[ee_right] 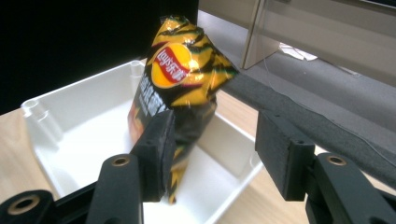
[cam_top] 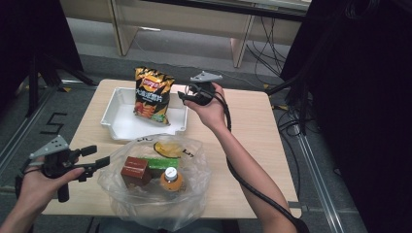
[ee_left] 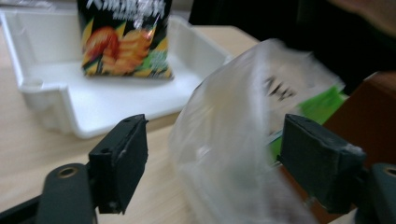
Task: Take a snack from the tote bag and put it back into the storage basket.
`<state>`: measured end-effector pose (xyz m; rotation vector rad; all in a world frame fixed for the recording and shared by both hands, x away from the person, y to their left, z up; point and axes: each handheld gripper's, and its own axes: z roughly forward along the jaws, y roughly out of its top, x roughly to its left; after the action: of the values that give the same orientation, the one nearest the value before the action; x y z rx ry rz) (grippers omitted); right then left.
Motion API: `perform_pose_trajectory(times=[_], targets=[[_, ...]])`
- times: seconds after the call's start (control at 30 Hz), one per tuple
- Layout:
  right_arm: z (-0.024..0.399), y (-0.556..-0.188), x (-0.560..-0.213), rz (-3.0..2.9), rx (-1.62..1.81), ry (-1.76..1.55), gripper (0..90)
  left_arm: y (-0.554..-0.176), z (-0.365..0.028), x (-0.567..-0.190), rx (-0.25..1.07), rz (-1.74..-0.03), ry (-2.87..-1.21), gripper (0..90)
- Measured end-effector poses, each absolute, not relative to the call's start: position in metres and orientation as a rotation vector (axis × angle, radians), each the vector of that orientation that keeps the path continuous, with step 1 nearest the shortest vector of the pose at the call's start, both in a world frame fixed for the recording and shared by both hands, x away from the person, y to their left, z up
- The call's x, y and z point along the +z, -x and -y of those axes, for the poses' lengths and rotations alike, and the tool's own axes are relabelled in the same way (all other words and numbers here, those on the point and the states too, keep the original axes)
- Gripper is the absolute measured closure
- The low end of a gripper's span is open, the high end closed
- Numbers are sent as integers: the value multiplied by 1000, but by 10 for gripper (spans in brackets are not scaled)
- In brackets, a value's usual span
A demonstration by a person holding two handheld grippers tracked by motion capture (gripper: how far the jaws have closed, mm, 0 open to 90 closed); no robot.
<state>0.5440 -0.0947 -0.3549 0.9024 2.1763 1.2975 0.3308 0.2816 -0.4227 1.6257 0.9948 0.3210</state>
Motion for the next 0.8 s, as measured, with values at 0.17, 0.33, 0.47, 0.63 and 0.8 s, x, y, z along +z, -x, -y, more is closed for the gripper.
perform_pose_trajectory(times=[0.17, 0.33, 0.47, 0.63, 0.8], targets=[[119, -527, -358, -2186, 1312, -923, 486, -327, -289, -403, 288, -954, -1592, 196], [135, -511, -365, -2197, 1321, -924, 524, -347, -290, -398, 352, -986, -1585, 320], [146, -495, -371, -2219, 1324, -918, 555, -395, -278, -411, 348, -1059, -1657, 574], [165, -476, -379, -2223, 1313, -921, 559, -451, -255, -432, 316, -1083, -1754, 796], [184, -461, -385, -2204, 1332, -928, 560, -494, -223, -451, 315, -1038, -1902, 882]])
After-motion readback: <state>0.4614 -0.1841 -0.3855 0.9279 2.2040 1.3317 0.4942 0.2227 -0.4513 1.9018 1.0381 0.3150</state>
